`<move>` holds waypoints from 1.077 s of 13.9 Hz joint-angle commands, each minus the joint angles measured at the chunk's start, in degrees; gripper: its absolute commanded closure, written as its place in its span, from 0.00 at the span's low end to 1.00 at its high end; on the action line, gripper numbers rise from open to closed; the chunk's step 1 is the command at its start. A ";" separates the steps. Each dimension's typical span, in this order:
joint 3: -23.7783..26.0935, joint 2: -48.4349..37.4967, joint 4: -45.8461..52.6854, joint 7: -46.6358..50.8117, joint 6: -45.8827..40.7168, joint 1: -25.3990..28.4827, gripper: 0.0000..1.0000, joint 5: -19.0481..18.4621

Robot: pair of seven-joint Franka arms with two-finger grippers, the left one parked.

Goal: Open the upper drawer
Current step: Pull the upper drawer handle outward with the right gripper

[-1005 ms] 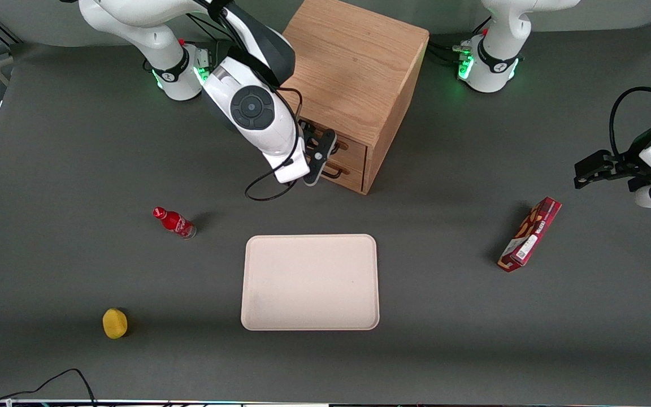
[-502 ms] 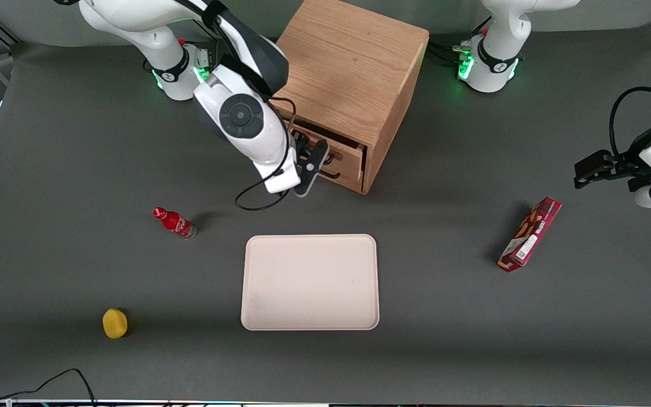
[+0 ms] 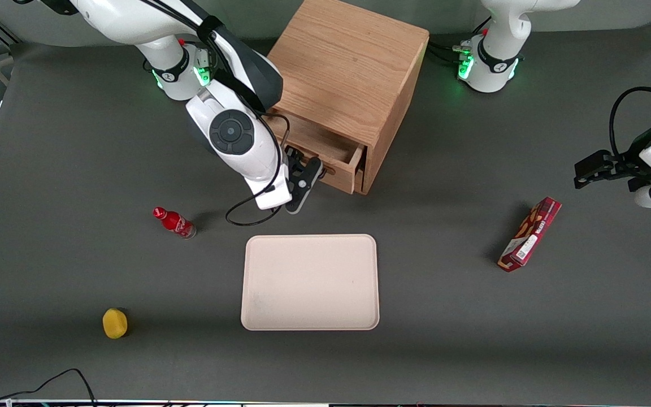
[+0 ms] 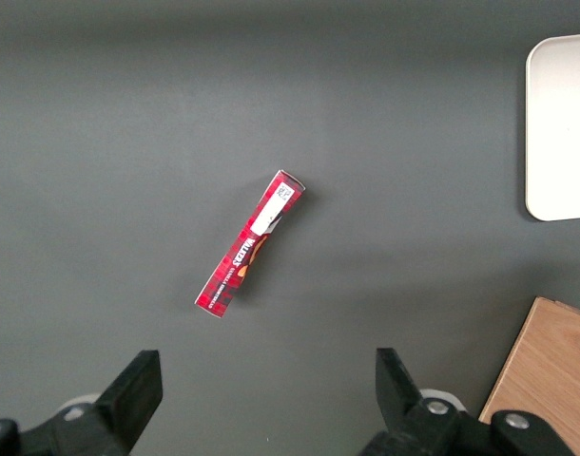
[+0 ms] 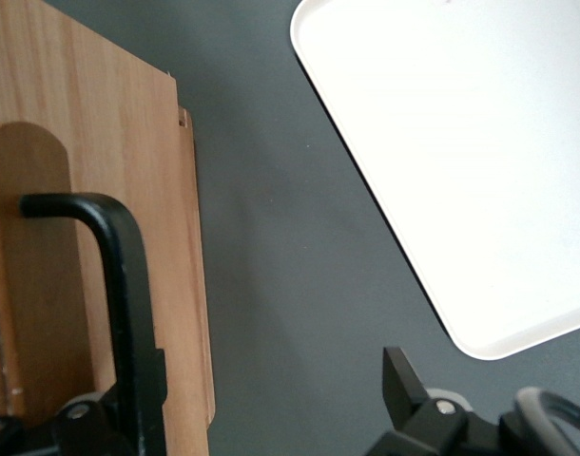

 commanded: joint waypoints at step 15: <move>-3.91 4.91 5.92 -13.02 0.17 -1.93 0.00 -2.12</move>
